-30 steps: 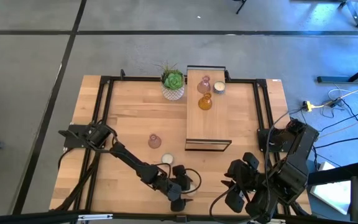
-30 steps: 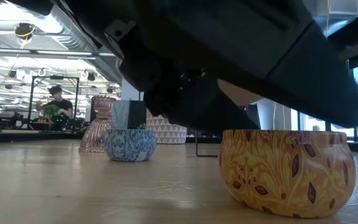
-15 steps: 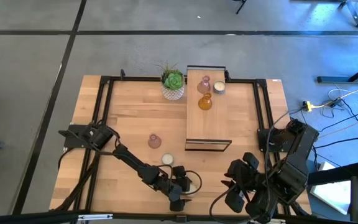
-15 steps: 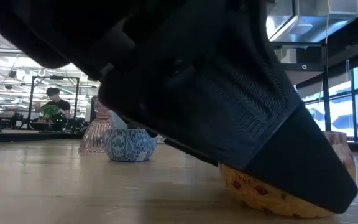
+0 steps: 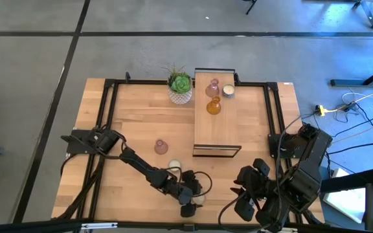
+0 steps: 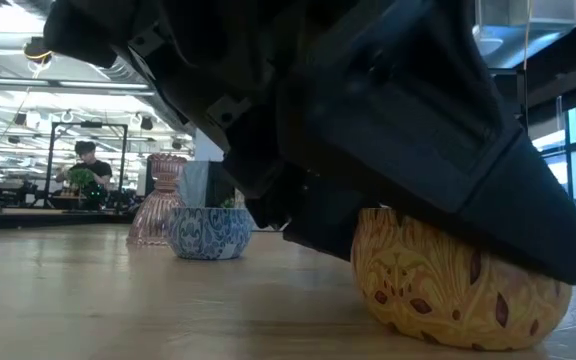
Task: Pick & Place candle stick holders
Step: Put the patterned orange scented candle on the shelf aligned with the patterned blue scented candle
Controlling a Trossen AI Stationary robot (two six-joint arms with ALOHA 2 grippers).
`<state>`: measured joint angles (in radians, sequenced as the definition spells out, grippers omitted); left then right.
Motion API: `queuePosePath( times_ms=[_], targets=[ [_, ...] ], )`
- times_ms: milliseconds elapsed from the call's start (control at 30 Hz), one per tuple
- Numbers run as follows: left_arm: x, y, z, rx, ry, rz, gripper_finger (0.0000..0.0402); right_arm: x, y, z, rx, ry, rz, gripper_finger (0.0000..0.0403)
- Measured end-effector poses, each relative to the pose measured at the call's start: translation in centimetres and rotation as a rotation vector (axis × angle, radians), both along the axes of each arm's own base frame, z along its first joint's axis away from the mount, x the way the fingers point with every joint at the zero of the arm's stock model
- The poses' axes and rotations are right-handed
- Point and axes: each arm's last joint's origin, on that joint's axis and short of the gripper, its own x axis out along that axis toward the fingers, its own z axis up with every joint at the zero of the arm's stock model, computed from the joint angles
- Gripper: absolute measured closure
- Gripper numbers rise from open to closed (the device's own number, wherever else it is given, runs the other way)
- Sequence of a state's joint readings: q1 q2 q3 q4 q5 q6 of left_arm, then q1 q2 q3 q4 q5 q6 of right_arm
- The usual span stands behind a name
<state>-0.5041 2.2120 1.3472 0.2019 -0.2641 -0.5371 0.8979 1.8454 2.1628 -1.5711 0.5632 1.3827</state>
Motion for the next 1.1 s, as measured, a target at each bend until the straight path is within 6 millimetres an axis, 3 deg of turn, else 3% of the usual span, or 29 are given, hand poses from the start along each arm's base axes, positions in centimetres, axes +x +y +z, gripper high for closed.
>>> queuePosePath(
  times_ms=[667,1100],
  targets=[
    [-0.10,0.07,-0.09,0.021,0.025,-0.057,0.0011,-0.01,0.00,0.00,0.000,0.000,0.000,0.0276],
    [-0.13,0.49,-0.34,0.026,0.066,-0.056,0.0082,0.00,0.00,0.00,0.000,0.000,0.000,0.0276]
  ],
)
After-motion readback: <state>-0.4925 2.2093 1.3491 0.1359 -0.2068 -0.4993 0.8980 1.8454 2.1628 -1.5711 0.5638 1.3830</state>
